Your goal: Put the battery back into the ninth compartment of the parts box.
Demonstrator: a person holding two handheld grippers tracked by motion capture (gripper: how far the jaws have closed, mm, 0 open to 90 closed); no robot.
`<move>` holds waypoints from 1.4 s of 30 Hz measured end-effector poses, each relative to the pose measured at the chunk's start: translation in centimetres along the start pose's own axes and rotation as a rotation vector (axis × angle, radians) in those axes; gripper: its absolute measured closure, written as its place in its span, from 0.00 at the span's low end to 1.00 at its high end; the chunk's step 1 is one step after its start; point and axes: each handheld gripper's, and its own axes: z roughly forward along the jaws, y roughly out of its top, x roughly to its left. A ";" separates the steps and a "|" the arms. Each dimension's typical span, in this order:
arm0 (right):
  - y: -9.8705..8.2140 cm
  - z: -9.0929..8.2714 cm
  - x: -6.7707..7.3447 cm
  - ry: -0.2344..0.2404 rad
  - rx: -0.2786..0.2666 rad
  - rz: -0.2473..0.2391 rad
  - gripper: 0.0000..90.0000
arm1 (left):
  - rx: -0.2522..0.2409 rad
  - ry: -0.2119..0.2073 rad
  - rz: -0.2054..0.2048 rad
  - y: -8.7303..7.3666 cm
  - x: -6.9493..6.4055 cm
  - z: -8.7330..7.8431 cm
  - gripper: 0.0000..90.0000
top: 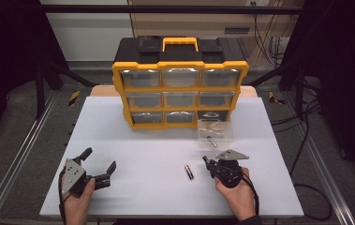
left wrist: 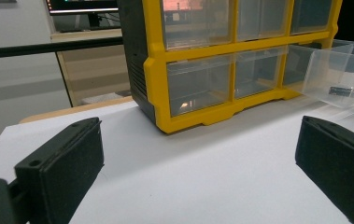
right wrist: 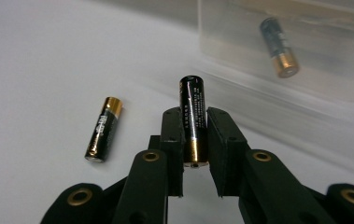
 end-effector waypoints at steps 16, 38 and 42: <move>1.7 -3.9 -2.1 -0.008 -0.108 0.017 0.85 | 0.001 0.000 -0.003 0.0 0.0 0.0 0.01; 5.4 -6.5 -3.2 -0.010 -0.173 -0.010 0.85 | -0.002 0.002 -0.003 0.0 0.1 0.0 0.01; 5.8 -6.5 -3.1 0.000 -0.180 -0.009 0.85 | -0.003 0.002 -0.004 0.0 0.1 0.0 0.01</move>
